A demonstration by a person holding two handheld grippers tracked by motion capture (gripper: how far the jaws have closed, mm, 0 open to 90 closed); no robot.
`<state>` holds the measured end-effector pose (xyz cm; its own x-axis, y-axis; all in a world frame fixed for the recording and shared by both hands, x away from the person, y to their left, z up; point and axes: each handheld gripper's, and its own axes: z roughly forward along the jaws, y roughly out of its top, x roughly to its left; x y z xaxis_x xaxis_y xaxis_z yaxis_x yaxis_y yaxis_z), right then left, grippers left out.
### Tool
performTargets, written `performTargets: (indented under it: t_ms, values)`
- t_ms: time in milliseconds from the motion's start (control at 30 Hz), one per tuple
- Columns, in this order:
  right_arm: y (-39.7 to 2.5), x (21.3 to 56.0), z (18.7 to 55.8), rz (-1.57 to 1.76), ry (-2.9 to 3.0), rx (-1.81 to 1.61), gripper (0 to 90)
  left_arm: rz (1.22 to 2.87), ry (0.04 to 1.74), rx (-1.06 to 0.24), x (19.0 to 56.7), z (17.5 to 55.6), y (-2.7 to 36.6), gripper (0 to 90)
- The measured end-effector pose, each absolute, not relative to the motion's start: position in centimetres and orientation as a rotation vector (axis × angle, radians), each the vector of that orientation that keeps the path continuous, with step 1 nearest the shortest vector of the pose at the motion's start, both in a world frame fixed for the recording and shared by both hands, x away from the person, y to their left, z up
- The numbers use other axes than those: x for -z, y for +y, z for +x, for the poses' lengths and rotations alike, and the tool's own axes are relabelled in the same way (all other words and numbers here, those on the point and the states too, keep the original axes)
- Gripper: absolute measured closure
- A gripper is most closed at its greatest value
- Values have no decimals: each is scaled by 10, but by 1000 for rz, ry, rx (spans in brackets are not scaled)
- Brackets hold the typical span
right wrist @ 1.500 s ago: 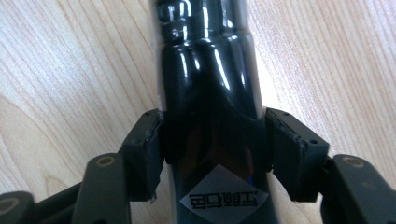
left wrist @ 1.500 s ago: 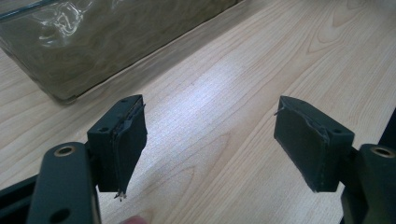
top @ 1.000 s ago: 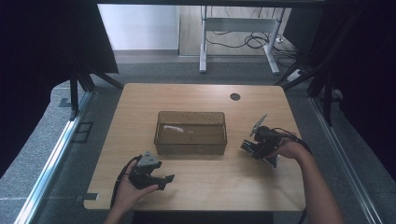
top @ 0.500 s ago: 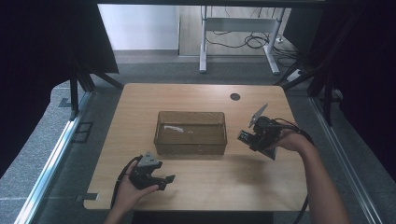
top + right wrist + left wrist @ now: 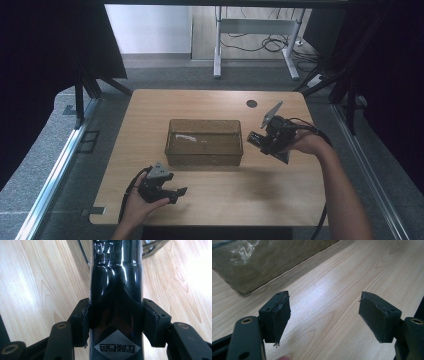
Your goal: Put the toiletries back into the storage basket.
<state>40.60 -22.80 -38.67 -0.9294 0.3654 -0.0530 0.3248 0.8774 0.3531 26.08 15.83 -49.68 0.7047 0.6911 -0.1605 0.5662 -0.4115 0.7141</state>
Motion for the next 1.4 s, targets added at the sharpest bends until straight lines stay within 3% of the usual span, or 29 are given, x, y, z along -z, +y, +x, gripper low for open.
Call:
performTargets:
  t_ms: [567, 1400]
  values:
    - [-184, 365, 419, 447, 2933, -553, 453, 2120, 950, -200, 496, 261, 160, 258]
    - [-123, 369, 438, 339, 2964, -542, 454, 2117, 945, -199, 496, 261, 160, 258]
